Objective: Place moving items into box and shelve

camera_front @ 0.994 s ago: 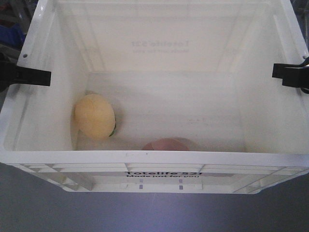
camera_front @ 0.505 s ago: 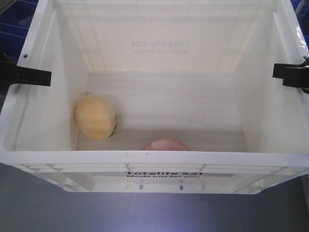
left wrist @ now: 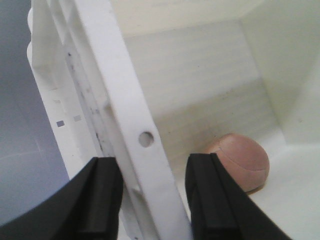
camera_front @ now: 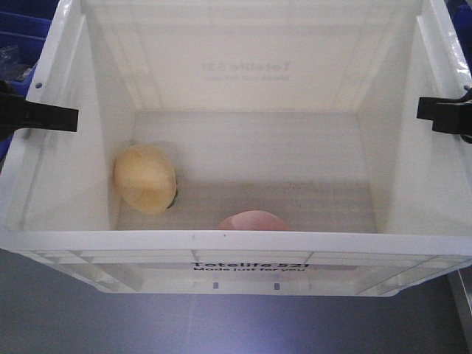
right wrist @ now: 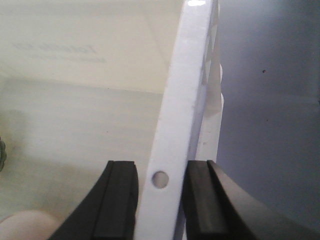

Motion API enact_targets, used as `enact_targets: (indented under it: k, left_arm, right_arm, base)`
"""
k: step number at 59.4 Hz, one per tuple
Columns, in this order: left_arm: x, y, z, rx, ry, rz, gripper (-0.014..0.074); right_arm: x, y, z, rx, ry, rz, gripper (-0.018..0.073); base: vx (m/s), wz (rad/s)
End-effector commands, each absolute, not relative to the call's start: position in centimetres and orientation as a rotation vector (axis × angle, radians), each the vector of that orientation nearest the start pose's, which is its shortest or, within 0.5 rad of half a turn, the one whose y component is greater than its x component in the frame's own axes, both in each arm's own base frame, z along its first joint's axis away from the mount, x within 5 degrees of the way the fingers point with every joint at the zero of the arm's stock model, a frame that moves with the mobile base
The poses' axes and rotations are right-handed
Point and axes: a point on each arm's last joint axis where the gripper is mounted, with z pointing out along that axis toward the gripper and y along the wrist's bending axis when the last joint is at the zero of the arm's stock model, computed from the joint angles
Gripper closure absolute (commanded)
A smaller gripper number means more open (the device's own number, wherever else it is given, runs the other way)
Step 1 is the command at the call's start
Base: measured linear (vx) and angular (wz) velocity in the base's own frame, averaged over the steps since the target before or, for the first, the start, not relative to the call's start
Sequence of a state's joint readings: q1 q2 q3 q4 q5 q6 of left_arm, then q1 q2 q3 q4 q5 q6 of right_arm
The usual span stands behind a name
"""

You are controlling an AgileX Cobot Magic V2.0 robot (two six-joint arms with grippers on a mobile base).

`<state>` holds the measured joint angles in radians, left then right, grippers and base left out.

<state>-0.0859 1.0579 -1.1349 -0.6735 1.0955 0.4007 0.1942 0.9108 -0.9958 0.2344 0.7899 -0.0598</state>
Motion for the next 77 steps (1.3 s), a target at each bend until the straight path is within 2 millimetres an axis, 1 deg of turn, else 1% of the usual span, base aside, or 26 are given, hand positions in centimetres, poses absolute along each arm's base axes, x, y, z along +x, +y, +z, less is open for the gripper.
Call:
enact_targets:
  k: [1,77]
  left_arm:
    - [17.94,-7.45,42.55,0.401,2.091,-0.823,0.0603]
    - [17.94,-7.45,42.55,0.401,2.091,-0.823,0.0603]
  right_arm:
    - [16.60,5.10,41.34,-0.153,1.970,0.431,0.0565]
    - [16.60,5.10,41.34,-0.153,1.970,0.431,0.0565]
  base:
    - [0.40,-0.11]
    - [0.43,-0.10]
